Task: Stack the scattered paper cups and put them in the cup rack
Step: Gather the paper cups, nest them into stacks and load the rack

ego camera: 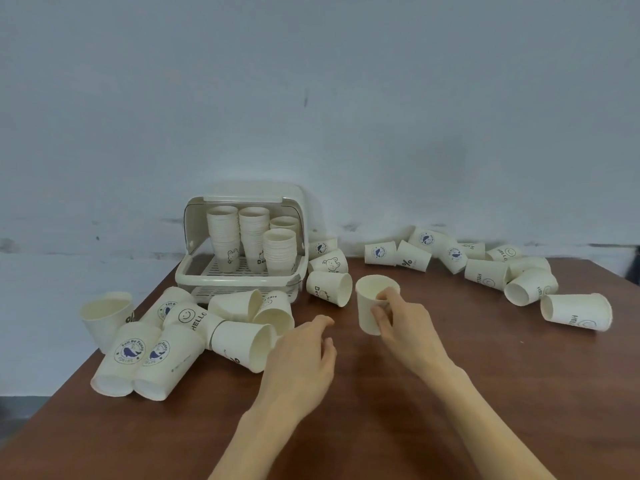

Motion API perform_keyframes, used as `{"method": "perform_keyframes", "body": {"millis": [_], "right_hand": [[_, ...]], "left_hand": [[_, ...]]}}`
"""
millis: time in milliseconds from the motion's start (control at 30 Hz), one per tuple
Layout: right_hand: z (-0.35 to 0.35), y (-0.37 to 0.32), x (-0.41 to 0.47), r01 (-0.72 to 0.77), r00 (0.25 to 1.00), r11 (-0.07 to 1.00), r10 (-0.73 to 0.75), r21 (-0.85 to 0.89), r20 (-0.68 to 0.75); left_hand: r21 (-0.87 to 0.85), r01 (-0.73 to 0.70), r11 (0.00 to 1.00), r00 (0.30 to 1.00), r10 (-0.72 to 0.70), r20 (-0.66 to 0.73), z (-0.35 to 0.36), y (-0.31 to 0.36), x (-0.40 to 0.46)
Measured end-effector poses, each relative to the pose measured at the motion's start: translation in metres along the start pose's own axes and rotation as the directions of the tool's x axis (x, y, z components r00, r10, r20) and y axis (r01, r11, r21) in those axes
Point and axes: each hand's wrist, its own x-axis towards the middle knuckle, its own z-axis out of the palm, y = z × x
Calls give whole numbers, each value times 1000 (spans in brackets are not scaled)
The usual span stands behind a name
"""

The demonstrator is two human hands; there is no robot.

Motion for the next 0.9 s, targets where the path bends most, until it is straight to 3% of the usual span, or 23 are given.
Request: {"method": "perform_keyframes", "body": {"millis": [433, 667, 900], "right_hand": [[-16, 67, 8, -91, 980, 996, 87, -15, -178], [-19, 82, 10, -69, 971, 994, 48, -80, -236], [-31, 110, 9, -309, 875, 949, 261, -55, -407]], "left_hand": [[122, -5, 993, 996, -6, 92, 53, 22, 52], [146, -83, 986, 988, 62, 141, 86, 46, 78], [120, -190, 974, 962, 161, 220, 126, 87, 102]]}}
